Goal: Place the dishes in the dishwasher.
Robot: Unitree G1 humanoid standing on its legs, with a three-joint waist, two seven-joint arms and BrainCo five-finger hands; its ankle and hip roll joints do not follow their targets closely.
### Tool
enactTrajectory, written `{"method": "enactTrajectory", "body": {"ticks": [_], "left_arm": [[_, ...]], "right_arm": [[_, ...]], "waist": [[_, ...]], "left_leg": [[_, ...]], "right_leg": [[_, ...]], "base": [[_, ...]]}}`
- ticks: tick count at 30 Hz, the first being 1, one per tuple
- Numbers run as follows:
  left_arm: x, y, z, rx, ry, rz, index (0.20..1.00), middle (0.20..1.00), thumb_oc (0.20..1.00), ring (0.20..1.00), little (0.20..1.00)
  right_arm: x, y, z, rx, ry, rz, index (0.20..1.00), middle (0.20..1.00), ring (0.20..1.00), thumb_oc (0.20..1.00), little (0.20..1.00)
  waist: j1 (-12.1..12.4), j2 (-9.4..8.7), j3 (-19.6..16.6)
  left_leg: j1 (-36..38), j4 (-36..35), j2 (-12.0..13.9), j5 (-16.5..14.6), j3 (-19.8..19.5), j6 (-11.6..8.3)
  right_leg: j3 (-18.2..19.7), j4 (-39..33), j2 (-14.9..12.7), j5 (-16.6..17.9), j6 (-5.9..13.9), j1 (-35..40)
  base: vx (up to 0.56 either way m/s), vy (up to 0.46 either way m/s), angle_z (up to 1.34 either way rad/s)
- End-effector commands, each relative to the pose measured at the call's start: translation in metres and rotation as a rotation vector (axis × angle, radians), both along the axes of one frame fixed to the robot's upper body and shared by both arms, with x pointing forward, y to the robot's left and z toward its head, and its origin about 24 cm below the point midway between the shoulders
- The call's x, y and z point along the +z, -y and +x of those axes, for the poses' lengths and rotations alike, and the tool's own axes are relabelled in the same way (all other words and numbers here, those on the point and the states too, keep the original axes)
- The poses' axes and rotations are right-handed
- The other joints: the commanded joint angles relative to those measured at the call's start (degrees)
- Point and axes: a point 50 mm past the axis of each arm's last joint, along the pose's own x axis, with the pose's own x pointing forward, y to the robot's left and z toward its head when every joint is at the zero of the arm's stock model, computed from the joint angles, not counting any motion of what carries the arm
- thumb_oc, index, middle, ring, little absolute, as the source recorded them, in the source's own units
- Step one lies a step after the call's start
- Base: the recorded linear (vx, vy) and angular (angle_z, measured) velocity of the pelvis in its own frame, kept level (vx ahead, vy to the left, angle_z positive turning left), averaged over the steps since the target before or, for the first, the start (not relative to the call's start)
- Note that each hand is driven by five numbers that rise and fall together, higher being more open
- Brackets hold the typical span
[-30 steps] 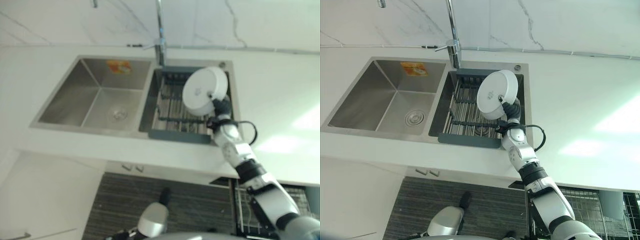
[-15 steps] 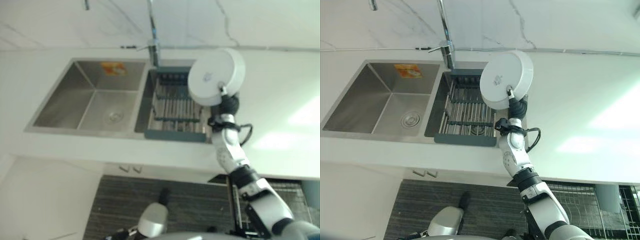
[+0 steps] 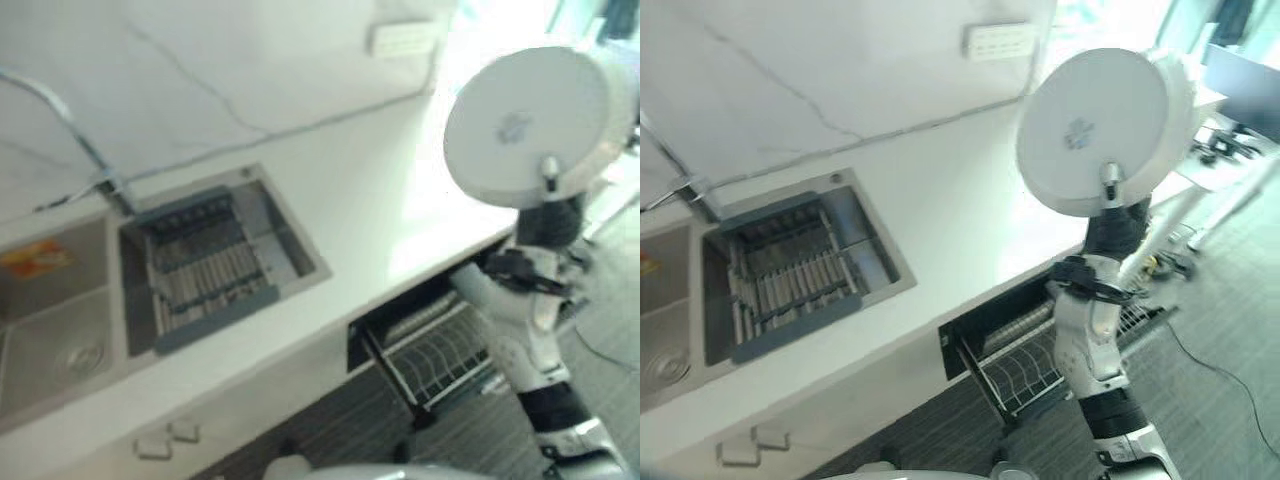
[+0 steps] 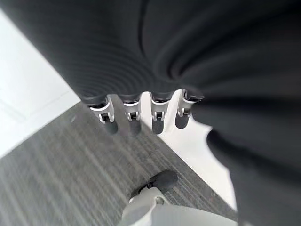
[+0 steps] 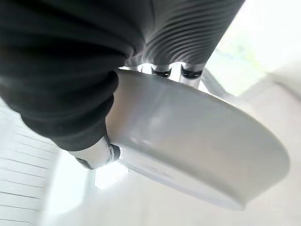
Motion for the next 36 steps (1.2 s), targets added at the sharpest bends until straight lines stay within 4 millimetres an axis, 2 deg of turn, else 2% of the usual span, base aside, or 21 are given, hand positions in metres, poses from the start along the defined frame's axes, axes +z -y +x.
{"method": "enactTrajectory", "body": {"ticks": [1, 5, 6, 8, 12, 17, 28, 33, 36], "left_arm": [[-0.004, 0.031, 0.028, -0.044, 0.057, -0.092, 1.0, 1.0, 1.0, 1.0, 1.0], [-0.003, 0.034, 0.033, -0.037, 0.07, -0.091, 1.0, 1.0, 1.0, 1.0, 1.0], [-0.003, 0.033, 0.034, -0.027, 0.078, -0.086, 1.0, 1.0, 1.0, 1.0, 1.0], [-0.002, 0.033, 0.035, -0.015, 0.083, -0.083, 1.0, 1.0, 1.0, 1.0, 1.0], [-0.001, 0.035, 0.04, -0.003, 0.095, -0.096, 1.0, 1.0, 1.0, 1.0, 1.0], [0.0, 0.037, 0.048, -0.009, 0.116, -0.104, 1.0, 1.0, 1.0, 1.0, 1.0], [0.004, 0.051, 0.067, -0.044, 0.159, -0.147, 1.0, 1.0, 1.0, 1.0, 1.0], [0.003, 0.055, 0.063, -0.044, 0.15, -0.151, 1.0, 1.0, 1.0, 1.0, 1.0], [0.003, 0.055, 0.066, -0.052, 0.162, -0.154, 1.0, 1.0, 1.0, 1.0, 1.0]], "right_arm": [[0.035, -0.002, 0.0, 0.021, 0.164, -0.059, 0.2, 0.2, 0.2, 0.2, 0.2], [0.03, 0.013, -0.008, -0.023, 0.153, -0.099, 0.2, 0.2, 0.2, 0.2, 0.2], [0.021, 0.025, -0.014, -0.051, 0.115, -0.105, 0.2, 0.2, 0.2, 0.2, 0.2], [0.01, 0.034, -0.017, -0.063, 0.065, -0.082, 0.2, 0.2, 0.2, 0.2, 0.2], [-0.019, 0.042, -0.016, -0.05, -0.051, -0.055, 0.2, 0.2, 0.2, 0.2, 0.2], [-0.054, 0.031, -0.008, 0.059, -0.137, 0.096, 0.2, 0.2, 0.2, 0.2, 0.2], [-0.092, 0.004, 0.005, 0.07, -0.347, 0.068, 0.2, 0.2, 0.2, 0.2, 0.2], [-0.115, 0.005, 0.007, 0.033, -0.444, 0.095, 0.2, 0.2, 0.2, 0.2, 0.2], [-0.12, 0.006, 0.009, 0.014, -0.476, 0.091, 0.2, 0.2, 0.2, 0.2, 0.2]], "waist": [[2.7, -1.65, 0.74], [1.33, -2.04, 1.18], [0.31, -2.15, 1.32], [-0.56, -2.15, 1.43], [-2.05, -1.67, 2.29], [-2.59, -0.6, 3.23], [-1.8, 1.96, 7.1], [-0.81, 2.0, 8.14], [-0.45, 2.18, 8.82]], "left_leg": [[-2.17, 3.97, 0.29, -4.95, -3.82, 2.18], [-2.19, 4.69, 0.42, -5.64, -2.96, 2.42], [-1.97, 4.87, 0.33, -6.04, -2.44, 2.63], [-1.93, 5.24, 0.25, -6.36, -2.22, 2.79], [-2.22, 6.6, -0.25, -7.15, -2.32, 3.2], [-2.44, 7.46, -1.26, -7.79, -2.75, 3.58], [-4.76, 8.55, -4.03, -7.7, -5.0, 4.45], [-5.29, 8.29, -4.14, -7.26, -5.7, 4.41], [-5.69, 8.37, -4.25, -7.07, -6.05, 4.37]], "right_leg": [[-2.45, 6.16, -3.95, -4.23, 1.41, -1.73], [-1.51, 6.4, -4.03, -3.8, 1.55, -2.82], [-0.92, 6.77, -4.11, -3.78, 1.74, -3.31], [-0.43, 7.53, -4.18, -3.99, 1.8, -3.81], [0.66, 9.12, -4.34, -4.36, 1.63, -5.03], [1.63, 9.54, -4.81, -4.25, 1.66, -5.61], [1.15, 12.78, -7.12, -4.48, 1.84, -8.36], [0.34, 12.75, -7.22, -4.46, 1.65, -8.49], [0.0, 13.12, -7.2, -4.57, 1.52, -8.75]], "base": [[0.0, -0.043, -0.26], [-0.01, -0.035, -0.3], [-0.01, -0.024, -0.15], [0.0, -0.013, -0.08], [-0.02, 0.006, -0.13], [-0.01, 0.024, -0.03], [-0.04, 0.06, 0.03], [-0.02, -0.001, 0.03], [-0.05, 0.009, 0.14]]}}
